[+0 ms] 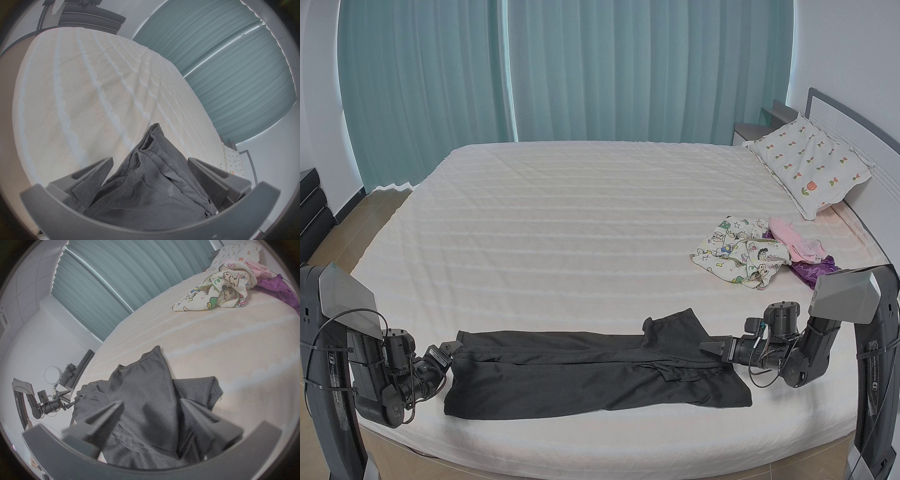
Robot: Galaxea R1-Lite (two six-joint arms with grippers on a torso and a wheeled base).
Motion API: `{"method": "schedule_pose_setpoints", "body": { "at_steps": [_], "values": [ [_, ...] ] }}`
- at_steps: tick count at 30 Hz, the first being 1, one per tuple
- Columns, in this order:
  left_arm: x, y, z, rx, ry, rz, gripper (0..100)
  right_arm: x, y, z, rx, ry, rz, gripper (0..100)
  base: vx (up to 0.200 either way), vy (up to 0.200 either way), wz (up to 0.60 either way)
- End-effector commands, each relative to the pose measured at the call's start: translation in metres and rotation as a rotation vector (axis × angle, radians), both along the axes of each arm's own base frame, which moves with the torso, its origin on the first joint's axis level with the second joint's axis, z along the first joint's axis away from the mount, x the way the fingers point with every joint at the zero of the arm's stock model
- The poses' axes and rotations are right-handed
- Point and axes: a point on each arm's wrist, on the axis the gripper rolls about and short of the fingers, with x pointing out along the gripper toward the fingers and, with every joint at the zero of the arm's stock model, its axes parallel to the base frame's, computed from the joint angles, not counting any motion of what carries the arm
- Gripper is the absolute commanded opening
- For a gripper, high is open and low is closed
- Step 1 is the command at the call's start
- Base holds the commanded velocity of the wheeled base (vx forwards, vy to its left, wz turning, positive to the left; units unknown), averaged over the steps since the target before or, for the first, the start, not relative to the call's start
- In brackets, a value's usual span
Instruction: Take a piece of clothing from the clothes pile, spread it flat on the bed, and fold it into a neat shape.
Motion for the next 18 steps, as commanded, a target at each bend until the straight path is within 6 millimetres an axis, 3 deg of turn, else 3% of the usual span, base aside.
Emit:
{"method": "schedule_pose_setpoints", "body": {
  "at_steps": [1, 6, 13, 18],
  "values": [
    [0.001, 0.0, 0.001, 0.001, -0.015, 0.001, 100, -0.001, 0.0, 0.0, -0.009, -0.003, -0.013, 0, 0.0, 0.0, 0.0],
    [0.001, 0.0, 0.001, 0.001, -0.017, 0.001, 100, -0.011, -0.006, 0.0, -0.035, 0.014, -0.02, 0, 0.0, 0.0, 0.0],
    [0.001, 0.001, 0.001, 0.001, -0.017, 0.002, 100, -0.034, -0.02, 0.021, -0.041, -0.017, 0.077, 0, 0.0, 0.0, 0.0],
    [0.001, 0.001, 0.001, 0.001, -0.017, 0.002, 100, -0.043, -0.021, 0.015, -0.089, -0.018, 0.126, 0, 0.0, 0.0, 0.0]
  ]
}}
